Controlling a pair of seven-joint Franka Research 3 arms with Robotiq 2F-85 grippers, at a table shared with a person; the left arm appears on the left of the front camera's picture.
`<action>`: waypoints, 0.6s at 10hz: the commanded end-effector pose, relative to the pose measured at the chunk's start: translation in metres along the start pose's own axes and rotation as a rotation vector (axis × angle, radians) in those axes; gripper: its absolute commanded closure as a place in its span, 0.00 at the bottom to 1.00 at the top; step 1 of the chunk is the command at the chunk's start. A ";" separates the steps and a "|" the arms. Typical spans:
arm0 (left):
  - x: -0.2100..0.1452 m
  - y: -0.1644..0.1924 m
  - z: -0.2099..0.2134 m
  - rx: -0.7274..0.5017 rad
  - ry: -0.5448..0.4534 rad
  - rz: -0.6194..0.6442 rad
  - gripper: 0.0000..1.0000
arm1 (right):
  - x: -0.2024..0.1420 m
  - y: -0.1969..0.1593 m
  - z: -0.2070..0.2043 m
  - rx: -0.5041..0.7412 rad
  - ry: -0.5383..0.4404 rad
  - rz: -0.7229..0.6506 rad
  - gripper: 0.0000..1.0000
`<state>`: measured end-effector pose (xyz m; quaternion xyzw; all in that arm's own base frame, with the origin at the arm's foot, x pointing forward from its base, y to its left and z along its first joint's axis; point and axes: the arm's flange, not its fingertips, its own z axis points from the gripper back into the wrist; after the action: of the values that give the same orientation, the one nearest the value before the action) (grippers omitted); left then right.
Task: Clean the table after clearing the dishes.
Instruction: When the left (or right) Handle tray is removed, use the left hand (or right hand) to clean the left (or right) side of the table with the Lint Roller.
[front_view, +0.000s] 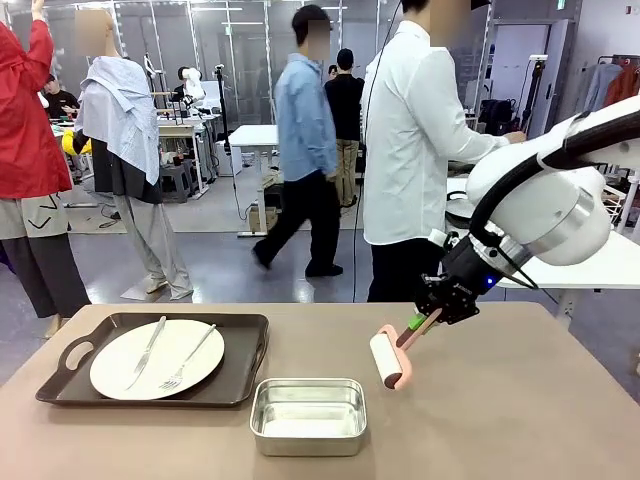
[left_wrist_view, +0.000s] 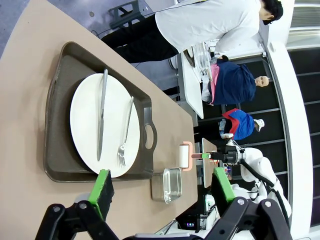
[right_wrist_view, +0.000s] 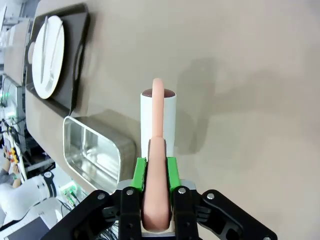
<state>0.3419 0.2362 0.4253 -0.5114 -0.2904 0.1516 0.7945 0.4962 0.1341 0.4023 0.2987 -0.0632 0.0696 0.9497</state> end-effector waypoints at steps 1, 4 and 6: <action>0.001 -0.001 0.003 -0.016 -0.004 -0.005 0.00 | 0.002 -0.001 -0.017 0.018 -0.022 -0.069 0.79; 0.001 -0.001 0.003 -0.016 -0.004 -0.005 0.00 | 0.012 -0.026 -0.032 0.039 0.029 -0.129 0.79; 0.001 -0.001 0.003 -0.016 -0.004 -0.005 0.00 | 0.012 -0.060 -0.039 0.016 0.044 -0.193 0.79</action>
<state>0.3419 0.2362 0.4253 -0.5114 -0.2903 0.1516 0.7945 0.5146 0.1204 0.3595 0.3266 -0.0218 0.0102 0.9449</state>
